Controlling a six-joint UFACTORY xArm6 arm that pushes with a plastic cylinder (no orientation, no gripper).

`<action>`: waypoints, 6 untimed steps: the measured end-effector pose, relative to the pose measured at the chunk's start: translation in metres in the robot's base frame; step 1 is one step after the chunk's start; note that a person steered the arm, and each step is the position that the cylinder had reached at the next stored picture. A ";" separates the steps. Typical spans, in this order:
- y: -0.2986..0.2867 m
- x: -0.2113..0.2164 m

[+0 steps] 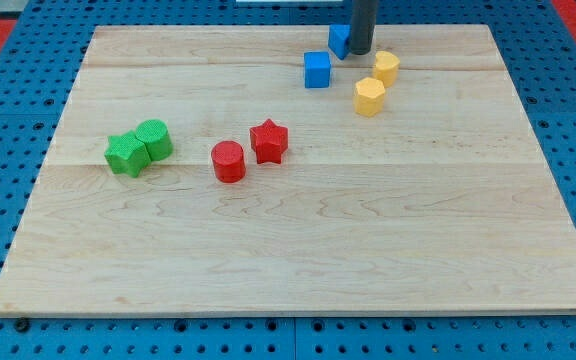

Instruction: Move the blue triangle to top of the blue cube

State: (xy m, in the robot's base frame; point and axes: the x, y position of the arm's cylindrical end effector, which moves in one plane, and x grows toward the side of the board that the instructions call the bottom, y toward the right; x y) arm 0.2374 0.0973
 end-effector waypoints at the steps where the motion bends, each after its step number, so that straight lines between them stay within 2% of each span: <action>1: 0.014 -0.002; 3: 0.013 -0.038; 5: -0.041 0.003; 6: -0.001 0.007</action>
